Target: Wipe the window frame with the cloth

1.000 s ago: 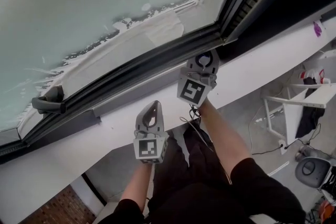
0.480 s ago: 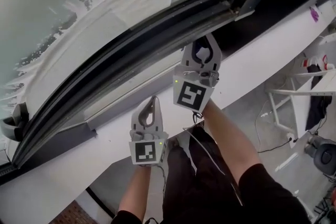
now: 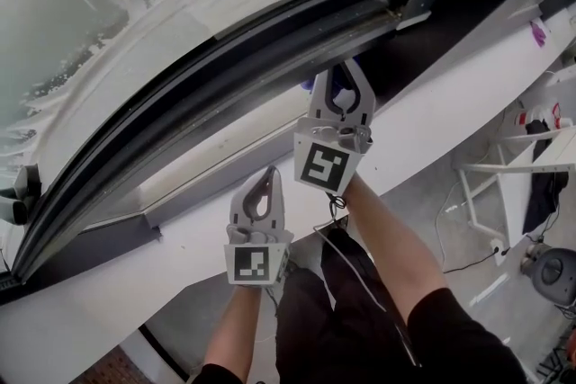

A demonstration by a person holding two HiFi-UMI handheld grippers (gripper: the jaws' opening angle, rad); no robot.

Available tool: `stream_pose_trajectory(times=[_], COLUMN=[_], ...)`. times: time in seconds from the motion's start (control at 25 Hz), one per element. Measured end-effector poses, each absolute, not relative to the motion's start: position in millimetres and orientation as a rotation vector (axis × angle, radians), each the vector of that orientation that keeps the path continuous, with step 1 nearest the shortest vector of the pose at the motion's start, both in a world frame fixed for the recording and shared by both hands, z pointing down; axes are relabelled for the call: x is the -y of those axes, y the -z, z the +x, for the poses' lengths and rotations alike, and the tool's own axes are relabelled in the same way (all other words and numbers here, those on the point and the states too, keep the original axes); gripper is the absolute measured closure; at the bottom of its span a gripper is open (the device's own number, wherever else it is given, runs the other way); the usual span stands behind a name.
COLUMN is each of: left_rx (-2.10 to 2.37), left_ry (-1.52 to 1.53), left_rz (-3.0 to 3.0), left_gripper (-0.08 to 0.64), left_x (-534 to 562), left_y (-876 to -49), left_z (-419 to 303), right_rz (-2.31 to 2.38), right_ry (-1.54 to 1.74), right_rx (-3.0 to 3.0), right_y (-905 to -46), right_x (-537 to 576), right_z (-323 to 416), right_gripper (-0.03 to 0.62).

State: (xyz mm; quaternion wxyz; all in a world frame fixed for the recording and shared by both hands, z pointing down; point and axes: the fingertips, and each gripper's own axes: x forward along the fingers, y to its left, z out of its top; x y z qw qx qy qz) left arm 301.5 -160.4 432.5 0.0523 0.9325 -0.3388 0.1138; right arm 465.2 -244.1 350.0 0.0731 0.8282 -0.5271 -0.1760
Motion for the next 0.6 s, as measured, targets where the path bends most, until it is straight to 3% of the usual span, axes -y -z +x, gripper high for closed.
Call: stream_pose_trajectory(times=[0.6], left_rx=[1.067], left_ry=[-0.259], left_rz=[2.874], left_gripper=[0.555], left_x=[171], left_y=[-463], left_z=[305], right_rz=[2.611], right_ry=[0.582], right_rx=[1.487], right_y=[-372], right_x=[242], right_z=[467], right_gripper=[0.571])
